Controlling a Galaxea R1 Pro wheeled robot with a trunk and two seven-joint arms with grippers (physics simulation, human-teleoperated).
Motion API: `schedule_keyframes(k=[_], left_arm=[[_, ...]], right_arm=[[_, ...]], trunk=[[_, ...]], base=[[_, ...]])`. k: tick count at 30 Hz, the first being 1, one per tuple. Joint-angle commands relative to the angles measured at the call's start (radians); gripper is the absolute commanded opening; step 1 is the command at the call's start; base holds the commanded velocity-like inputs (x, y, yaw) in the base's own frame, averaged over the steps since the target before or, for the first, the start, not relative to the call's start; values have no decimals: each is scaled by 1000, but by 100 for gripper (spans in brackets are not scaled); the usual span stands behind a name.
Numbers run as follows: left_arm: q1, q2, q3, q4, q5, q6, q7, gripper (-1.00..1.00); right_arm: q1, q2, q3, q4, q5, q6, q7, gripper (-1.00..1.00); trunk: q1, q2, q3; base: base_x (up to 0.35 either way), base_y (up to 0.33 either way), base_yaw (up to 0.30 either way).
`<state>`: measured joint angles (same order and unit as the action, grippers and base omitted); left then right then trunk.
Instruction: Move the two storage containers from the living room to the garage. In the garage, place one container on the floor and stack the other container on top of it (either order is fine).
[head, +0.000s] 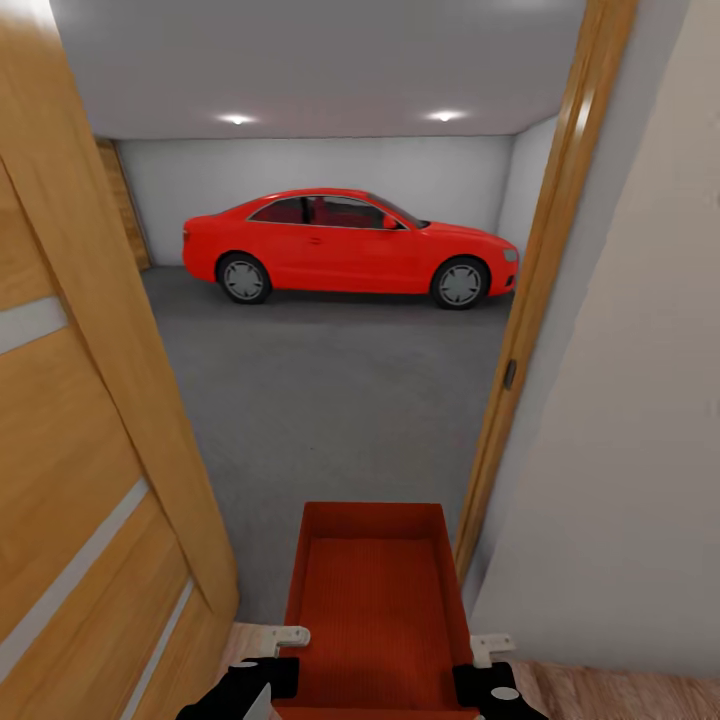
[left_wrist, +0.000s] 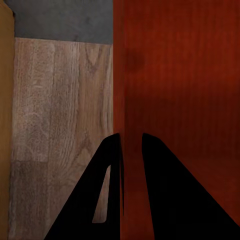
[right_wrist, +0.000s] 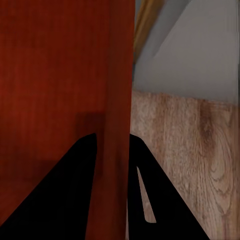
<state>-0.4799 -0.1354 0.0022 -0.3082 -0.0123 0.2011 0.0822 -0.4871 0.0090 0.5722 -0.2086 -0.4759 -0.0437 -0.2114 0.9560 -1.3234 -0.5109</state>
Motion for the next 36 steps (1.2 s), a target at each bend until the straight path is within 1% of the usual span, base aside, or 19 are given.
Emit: schedule_keyframes(k=[1,29,36], left_arm=[[0,-1,-7,-6,-5,6,8,-100],[0,-1,-7,-6,-5,7,8,-100],[0,-1,-7,-6,-5,16,7,-100]], right_arm=[[-1,0,2,5,-24,5,-17,-100],[-1,-1,2,5,-24,7,-17,-100],[-1,-1,2,5,-24,7,-17,-100]], trunk=[[0,-1,-1],[0,-1,-1],[0,-1,-1]], base=[[0,0,-59],[1,1,-3],[126,219,0]])
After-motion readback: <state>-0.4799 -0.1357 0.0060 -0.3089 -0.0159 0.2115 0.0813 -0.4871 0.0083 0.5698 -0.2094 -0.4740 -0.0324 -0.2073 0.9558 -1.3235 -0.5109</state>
